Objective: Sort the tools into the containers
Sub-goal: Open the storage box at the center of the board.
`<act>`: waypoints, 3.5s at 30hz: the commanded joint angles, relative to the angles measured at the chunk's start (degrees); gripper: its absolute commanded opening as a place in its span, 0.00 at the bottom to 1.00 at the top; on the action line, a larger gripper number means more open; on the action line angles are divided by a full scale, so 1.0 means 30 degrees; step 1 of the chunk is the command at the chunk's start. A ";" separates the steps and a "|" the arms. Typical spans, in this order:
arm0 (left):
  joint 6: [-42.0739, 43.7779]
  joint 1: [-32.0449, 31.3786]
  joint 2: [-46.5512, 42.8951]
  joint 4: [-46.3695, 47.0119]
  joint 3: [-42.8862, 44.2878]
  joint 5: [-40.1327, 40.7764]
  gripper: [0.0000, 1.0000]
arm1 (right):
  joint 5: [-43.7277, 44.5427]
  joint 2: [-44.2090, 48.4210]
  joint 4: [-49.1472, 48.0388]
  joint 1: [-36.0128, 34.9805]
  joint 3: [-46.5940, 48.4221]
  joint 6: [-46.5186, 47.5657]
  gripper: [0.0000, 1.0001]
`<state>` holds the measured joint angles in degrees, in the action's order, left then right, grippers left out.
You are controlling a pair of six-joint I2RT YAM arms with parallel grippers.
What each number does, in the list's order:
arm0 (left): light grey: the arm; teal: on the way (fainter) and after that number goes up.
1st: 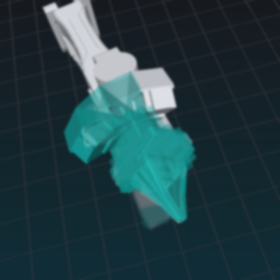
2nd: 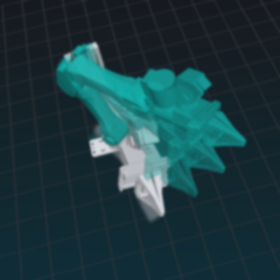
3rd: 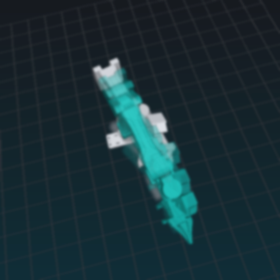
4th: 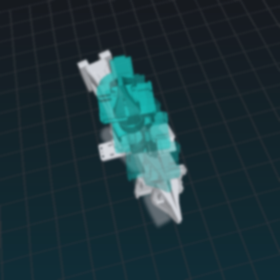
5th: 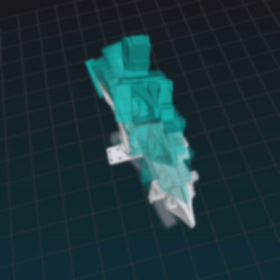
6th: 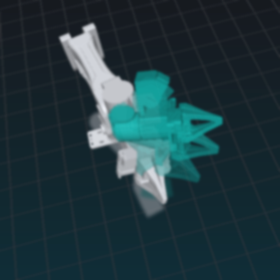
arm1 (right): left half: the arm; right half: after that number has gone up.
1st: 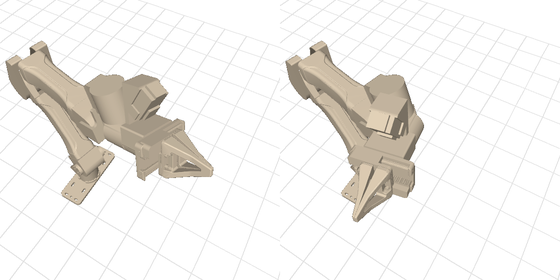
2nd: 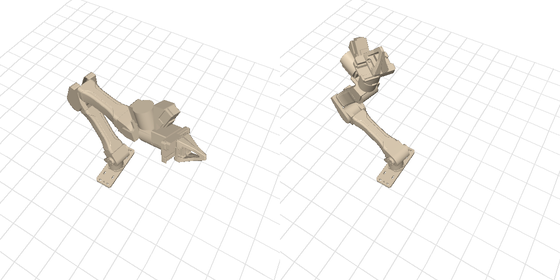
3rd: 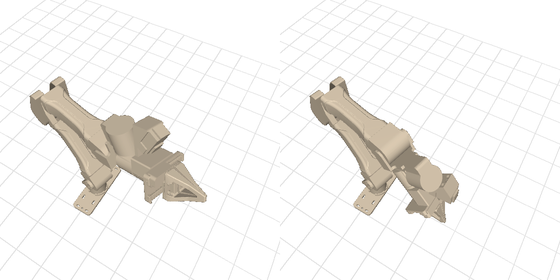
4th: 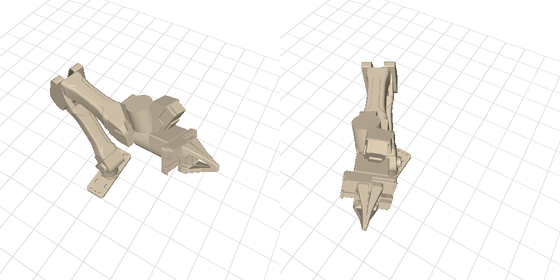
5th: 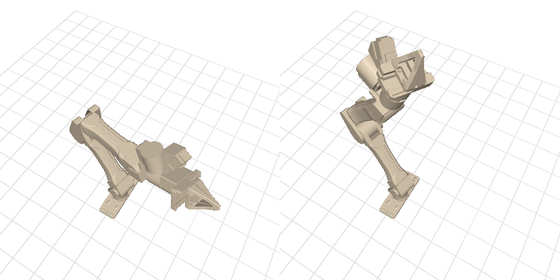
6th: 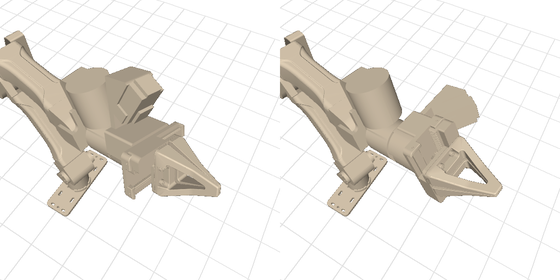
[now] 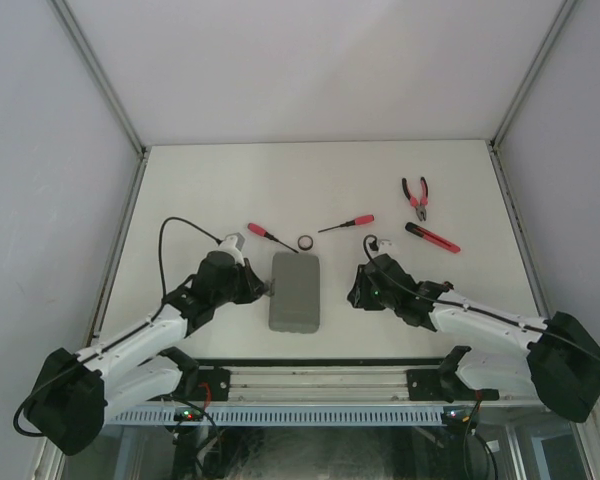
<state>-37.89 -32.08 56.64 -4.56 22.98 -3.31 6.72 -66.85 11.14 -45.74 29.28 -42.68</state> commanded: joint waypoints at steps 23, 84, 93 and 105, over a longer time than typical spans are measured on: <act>-0.1590 -0.1992 -0.2545 -0.1733 0.3516 -0.0360 0.00 | 0.2594 0.5764 0.3046 0.0186 0.0029 -0.0387 0.34; -0.0290 -0.4714 -0.1034 -0.4788 0.4599 0.4300 0.27 | -0.1000 0.3957 0.1501 -0.0296 0.0473 0.0357 0.22; -0.0378 -0.4720 0.0350 -0.3078 0.2958 0.3689 0.21 | -0.1077 0.1930 0.1534 -0.0192 0.0483 0.0270 0.18; -0.0987 -0.4908 0.2033 -0.1482 0.0618 0.3603 0.19 | -0.0887 -0.0594 0.1568 -0.0393 0.0467 -0.0079 0.17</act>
<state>-39.97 -46.33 61.23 -13.61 26.98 8.47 3.55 -65.95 17.50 -46.30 29.30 -42.61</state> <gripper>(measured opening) 0.196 0.173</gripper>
